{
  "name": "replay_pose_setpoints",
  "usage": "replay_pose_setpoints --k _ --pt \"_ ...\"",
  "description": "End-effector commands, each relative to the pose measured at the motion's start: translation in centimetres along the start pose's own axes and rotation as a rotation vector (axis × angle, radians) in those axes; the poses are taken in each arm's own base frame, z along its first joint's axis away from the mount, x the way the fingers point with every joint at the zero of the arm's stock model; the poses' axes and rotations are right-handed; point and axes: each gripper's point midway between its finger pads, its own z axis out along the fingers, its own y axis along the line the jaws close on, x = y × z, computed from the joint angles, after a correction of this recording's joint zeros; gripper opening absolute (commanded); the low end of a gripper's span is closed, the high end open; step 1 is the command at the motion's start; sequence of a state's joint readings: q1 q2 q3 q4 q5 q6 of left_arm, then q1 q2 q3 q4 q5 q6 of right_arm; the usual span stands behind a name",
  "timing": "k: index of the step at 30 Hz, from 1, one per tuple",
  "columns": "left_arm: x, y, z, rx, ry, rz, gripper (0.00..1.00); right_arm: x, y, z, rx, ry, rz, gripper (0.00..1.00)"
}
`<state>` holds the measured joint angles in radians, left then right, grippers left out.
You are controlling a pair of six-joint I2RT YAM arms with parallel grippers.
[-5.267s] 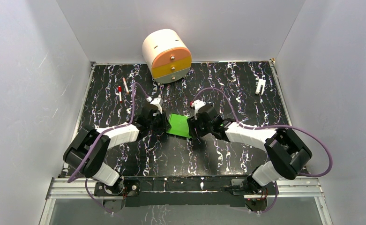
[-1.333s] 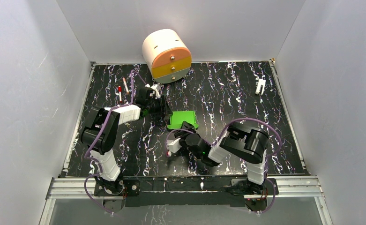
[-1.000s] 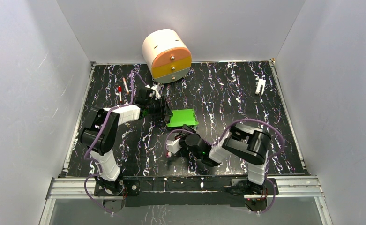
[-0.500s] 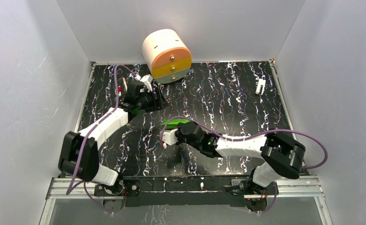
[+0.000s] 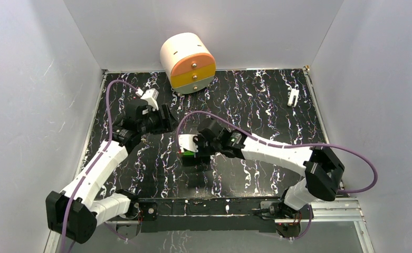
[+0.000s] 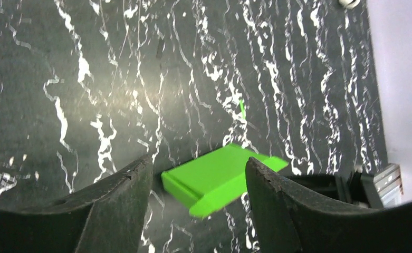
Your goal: Fold the paper box
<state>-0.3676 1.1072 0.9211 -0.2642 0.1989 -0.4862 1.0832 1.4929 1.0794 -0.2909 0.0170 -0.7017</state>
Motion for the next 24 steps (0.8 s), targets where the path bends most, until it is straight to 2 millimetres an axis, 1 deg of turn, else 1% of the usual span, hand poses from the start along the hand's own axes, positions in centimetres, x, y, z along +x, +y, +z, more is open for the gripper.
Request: replay_pose_setpoints --k 1,5,7,9,12,14,19,21,24 --pt "3.7 1.5 -1.9 -0.029 0.090 0.010 0.63 0.5 2.0 0.3 -0.139 0.040 0.076 0.00" --pt "6.6 2.3 -2.6 -0.026 0.143 0.000 0.63 1.1 2.1 1.3 -0.154 0.073 0.079 0.01" --pt "7.5 2.6 -3.0 -0.029 0.165 0.006 0.63 1.1 2.1 1.6 -0.158 0.081 0.080 0.04" --pt "8.0 2.8 -3.4 -0.028 0.164 0.008 0.62 1.0 1.9 1.8 -0.157 0.084 0.082 0.07" --pt "7.9 2.7 -3.7 -0.019 0.147 0.019 0.63 0.1 1.2 1.5 -0.134 0.065 0.089 0.17" --pt "7.8 2.6 -3.9 -0.012 0.141 0.031 0.63 -0.5 0.6 1.2 -0.113 0.042 0.088 0.25" --pt "7.5 2.1 -3.7 0.013 0.152 0.051 0.63 -1.3 -0.9 0.2 -0.043 0.018 0.103 0.38" --pt "7.6 2.0 -3.6 0.020 0.160 0.056 0.62 -1.5 -2.0 -0.5 0.023 0.018 0.123 0.43" --pt "7.6 1.6 -3.7 0.039 0.166 0.063 0.62 -2.0 -3.0 -2.2 0.098 -0.011 0.197 0.47"
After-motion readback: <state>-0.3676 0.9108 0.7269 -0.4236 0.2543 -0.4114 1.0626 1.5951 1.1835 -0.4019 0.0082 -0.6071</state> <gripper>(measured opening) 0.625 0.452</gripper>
